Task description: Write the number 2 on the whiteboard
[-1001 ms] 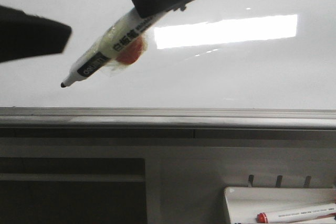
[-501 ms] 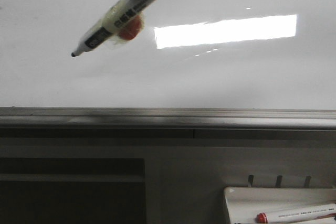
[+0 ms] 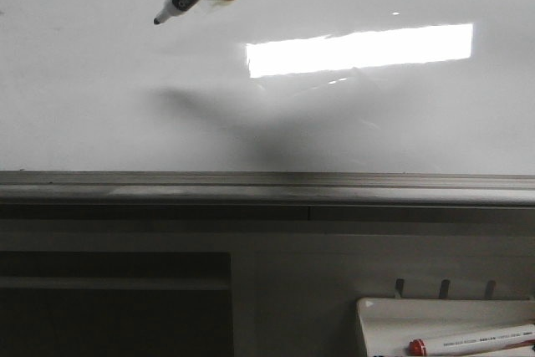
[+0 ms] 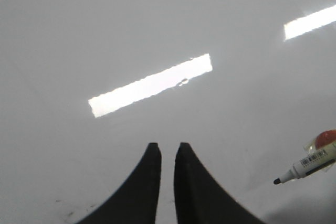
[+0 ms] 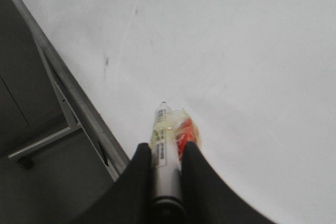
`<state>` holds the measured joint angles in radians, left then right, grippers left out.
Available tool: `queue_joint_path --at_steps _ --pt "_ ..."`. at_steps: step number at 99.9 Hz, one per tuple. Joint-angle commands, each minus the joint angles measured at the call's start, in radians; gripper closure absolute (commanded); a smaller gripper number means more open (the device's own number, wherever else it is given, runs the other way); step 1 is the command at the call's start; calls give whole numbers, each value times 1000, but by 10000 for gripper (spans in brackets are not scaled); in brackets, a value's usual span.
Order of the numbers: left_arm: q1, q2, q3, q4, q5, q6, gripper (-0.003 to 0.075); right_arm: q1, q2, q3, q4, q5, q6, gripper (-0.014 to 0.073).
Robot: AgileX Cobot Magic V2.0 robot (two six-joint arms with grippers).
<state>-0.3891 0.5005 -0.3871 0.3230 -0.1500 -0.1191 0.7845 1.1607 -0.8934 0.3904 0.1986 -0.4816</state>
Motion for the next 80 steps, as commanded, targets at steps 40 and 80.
queue_joint_path --at_steps 40,80 --pt "32 109 -31 -54 -195 -14 681 -42 -4 -56 -15 -90 -8 664" --pt "32 109 -31 -54 -203 -14 681 -62 60 -80 -23 -82 -8 664"
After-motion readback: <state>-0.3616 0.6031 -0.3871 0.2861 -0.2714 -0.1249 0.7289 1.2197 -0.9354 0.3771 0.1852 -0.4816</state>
